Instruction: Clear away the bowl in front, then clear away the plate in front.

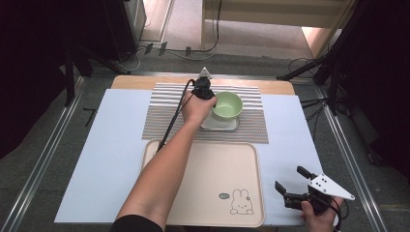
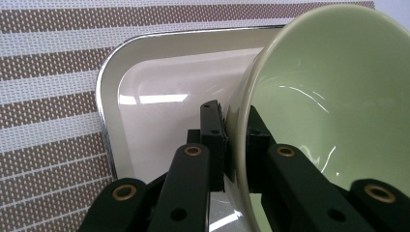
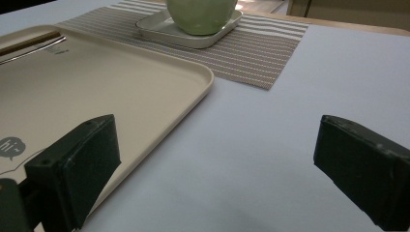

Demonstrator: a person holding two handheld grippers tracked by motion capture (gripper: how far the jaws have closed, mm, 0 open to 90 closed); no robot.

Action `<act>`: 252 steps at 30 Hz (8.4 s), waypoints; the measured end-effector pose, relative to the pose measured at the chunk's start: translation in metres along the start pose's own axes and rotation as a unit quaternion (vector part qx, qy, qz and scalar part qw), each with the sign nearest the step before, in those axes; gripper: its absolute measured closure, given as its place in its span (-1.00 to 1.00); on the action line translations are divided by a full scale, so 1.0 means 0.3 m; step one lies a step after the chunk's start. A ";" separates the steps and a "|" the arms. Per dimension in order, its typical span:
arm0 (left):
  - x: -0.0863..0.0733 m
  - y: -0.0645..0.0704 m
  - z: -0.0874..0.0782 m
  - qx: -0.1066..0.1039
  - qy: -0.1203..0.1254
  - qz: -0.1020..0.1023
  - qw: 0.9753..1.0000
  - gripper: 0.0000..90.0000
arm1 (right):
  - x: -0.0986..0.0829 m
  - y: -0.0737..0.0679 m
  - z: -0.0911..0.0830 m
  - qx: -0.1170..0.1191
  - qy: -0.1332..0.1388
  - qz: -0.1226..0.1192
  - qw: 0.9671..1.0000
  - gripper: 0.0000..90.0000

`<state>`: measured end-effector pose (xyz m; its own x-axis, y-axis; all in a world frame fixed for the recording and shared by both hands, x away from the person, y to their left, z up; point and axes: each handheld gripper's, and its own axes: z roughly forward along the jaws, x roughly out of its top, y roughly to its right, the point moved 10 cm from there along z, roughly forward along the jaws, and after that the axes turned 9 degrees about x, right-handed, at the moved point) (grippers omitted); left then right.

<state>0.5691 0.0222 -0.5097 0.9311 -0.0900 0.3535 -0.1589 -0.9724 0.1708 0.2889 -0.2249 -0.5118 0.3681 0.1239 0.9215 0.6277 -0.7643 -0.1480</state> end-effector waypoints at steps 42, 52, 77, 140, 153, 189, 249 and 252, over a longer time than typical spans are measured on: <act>-0.124 -0.071 -0.175 -0.053 0.002 0.065 0.996 0.87 | 0.005 -0.025 0.023 0.006 -0.008 -0.008 1.000 -0.94; -0.177 -0.086 -0.209 -0.058 0.001 0.081 0.995 0.87 | 0.006 -0.036 0.030 0.008 -0.009 -0.013 1.000 -0.94; -0.364 -0.091 -0.277 -0.075 -0.004 0.128 0.989 0.87 | 0.008 -0.039 0.025 0.006 -0.008 -0.014 1.000 -0.94; -0.742 -0.252 -0.339 -0.066 -0.047 0.155 0.985 0.86 | 0.011 -0.058 0.040 0.009 -0.012 -0.020 1.000 -0.94; -0.748 -0.229 -0.332 -0.074 -0.042 0.153 0.985 0.84 | 0.011 -0.058 0.041 0.009 -0.012 -0.019 1.000 -0.94; -0.633 -0.262 -0.443 -0.100 0.029 0.128 0.986 -0.61 | 0.010 -0.059 0.044 0.009 -0.014 -0.019 1.000 -0.94; -0.142 -0.193 -0.292 -0.089 0.058 0.040 0.994 0.13 | 0.014 -0.023 0.018 0.005 0.002 -0.002 1.000 -0.94; -0.127 -0.193 -0.263 -0.085 0.050 0.032 0.995 0.16 | 0.013 -0.021 0.017 0.005 0.002 -0.002 1.000 -0.94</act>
<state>0.5170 0.0988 -0.4606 0.8815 -0.1215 0.4563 -0.2786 -0.9140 0.2948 0.2901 -0.2164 -0.5090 0.3638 0.1245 0.9231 0.6352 -0.7580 -0.1481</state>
